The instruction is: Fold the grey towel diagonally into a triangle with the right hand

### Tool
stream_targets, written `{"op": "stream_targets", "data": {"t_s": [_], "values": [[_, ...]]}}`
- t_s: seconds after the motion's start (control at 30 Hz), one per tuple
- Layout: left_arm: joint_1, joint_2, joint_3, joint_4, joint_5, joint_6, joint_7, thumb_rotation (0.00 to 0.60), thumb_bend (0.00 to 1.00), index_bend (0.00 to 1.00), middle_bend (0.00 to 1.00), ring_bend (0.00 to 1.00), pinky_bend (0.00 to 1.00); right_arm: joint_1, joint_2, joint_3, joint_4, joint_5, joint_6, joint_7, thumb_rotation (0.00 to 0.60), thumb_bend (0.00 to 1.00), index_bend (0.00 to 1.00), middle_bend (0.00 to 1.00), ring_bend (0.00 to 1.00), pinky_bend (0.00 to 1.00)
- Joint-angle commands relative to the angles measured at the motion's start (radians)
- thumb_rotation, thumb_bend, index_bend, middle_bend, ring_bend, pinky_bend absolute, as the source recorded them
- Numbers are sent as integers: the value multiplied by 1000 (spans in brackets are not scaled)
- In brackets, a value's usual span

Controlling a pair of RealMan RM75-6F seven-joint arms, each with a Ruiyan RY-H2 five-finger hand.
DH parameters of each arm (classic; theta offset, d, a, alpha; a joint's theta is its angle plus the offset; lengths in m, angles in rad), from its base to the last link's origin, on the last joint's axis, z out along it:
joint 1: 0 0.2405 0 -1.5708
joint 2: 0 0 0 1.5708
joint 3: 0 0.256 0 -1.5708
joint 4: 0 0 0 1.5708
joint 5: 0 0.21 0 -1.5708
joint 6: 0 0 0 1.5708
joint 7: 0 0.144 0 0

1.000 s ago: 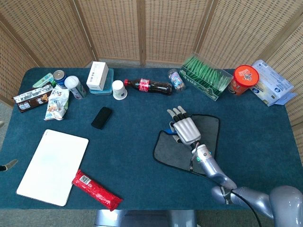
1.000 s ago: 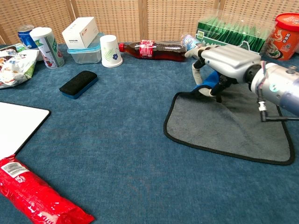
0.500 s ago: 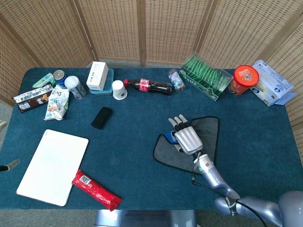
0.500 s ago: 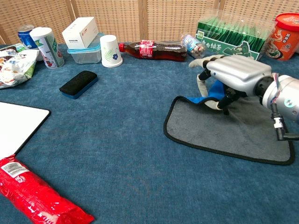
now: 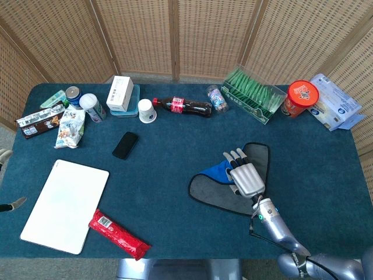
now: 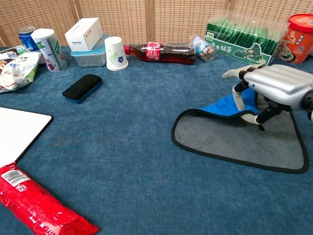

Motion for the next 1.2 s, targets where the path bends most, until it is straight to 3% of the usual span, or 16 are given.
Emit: {"op": "stream_targets", "data": {"t_s": [0.03,0.5,1.2], "values": [[-2,-2,1,-1,-1,-4,6,600,141,0,0,0,0,-16,20,-15,-25,-22,18,6,600,453,704,100,0,9],[-14,-10,2,-6,-11,-19,32,600,141,0,0,0,0,-79,63,-84,-71,-107,48,23,600,452,706,100,0,8],[-22,-19,2,-6,-26,-30,51,600,141,0,0,0,0,-100,96,-102,-69,-157,19,24,600,454,709,100,0,8]]}}
